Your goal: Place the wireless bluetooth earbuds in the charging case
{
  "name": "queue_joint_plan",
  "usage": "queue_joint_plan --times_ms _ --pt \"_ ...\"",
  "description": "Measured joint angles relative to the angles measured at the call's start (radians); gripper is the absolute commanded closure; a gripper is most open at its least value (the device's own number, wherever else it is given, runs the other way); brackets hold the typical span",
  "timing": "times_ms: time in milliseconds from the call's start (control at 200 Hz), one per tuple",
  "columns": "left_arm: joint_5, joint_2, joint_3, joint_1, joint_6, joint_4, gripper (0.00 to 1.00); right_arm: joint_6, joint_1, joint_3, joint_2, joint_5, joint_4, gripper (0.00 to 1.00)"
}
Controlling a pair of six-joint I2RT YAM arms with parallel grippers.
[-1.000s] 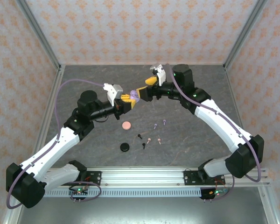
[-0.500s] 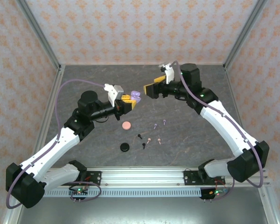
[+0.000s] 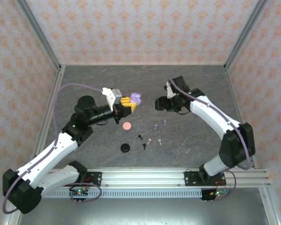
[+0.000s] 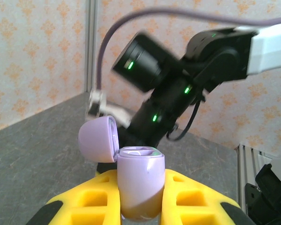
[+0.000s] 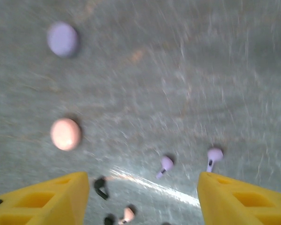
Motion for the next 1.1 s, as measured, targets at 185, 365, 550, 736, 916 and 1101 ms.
queue_joint_plan --times_ms 185,365,550,736,916,1101 --pt "0.0 -0.013 -0.009 -0.012 -0.001 0.014 1.0 0.095 0.074 -0.007 0.134 0.053 -0.031 0.47" --pt "0.0 -0.047 -0.012 -0.012 0.002 0.013 1.0 0.151 0.117 0.0 0.236 0.125 -0.043 0.5" --pt "-0.001 -0.069 -0.013 -0.012 0.005 0.013 1.0 0.184 0.148 0.013 0.301 0.156 -0.05 0.54" --pt "-0.004 -0.076 -0.027 -0.012 0.005 0.013 1.0 0.206 0.163 0.019 0.335 0.175 -0.049 0.59" --pt "-0.004 -0.076 -0.03 -0.012 0.006 0.013 1.0 0.212 0.17 0.025 0.357 0.188 -0.049 0.63" --pt "-0.004 -0.076 -0.032 -0.012 0.007 0.009 1.0 0.213 0.174 0.031 0.361 0.203 -0.058 0.68"
